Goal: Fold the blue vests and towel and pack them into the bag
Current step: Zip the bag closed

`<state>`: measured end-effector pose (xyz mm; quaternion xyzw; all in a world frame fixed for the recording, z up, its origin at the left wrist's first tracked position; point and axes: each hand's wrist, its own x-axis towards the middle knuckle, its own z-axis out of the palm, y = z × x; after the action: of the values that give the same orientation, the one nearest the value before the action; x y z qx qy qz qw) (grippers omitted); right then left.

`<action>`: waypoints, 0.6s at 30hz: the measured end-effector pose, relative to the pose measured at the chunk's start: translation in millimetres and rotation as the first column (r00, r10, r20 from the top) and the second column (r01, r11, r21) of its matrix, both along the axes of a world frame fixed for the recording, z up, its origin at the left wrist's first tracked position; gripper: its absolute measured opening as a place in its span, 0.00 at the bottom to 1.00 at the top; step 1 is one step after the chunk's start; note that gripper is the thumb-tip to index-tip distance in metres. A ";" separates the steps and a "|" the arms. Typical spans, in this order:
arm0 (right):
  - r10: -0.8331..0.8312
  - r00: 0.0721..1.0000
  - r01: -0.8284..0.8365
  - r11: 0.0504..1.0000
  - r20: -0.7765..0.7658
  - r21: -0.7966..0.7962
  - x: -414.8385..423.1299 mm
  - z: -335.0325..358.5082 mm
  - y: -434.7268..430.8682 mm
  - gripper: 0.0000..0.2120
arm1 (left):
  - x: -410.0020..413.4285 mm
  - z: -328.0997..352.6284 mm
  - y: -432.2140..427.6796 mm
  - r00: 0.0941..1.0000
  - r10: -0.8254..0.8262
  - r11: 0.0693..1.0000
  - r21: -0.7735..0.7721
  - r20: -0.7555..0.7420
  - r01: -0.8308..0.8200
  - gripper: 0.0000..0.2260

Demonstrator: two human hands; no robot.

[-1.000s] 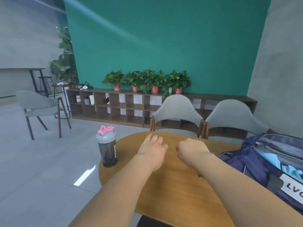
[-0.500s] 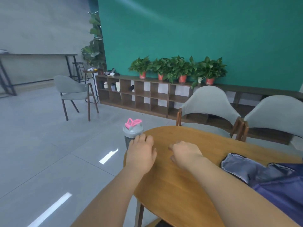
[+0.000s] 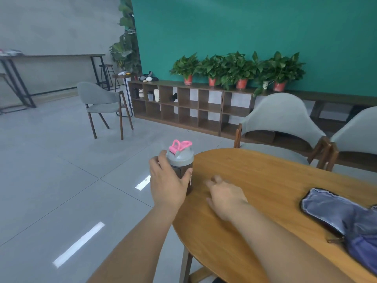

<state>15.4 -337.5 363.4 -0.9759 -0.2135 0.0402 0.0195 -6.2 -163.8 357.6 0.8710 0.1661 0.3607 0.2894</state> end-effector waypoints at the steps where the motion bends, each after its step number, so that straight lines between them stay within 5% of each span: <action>1: 0.002 1.000 -0.002 1.000 -0.001 0.001 0.5 -3.7 -0.7 0.27 | 1.6 0.0 -0.4 1.000 -0.025 0.998 -0.065 -0.004 0.024 0.45; 6: -0.008 1.000 0.008 1.000 -0.015 0.004 4.6 -20.9 -14.4 0.27 | 17.3 4.0 -4.4 0.983 -0.181 0.918 -0.354 0.023 0.178 0.50; 18: -0.120 0.993 0.121 0.992 -0.009 0.035 -0.6 -8.6 -81.0 0.26 | 22.5 16.7 -66.1 0.931 -0.361 0.872 -0.337 0.048 0.355 0.35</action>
<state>14.8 -418.6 354.8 -0.9864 -0.1548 0.0387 0.0399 16.3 -229.9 374.3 0.8264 0.0642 0.2592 0.4958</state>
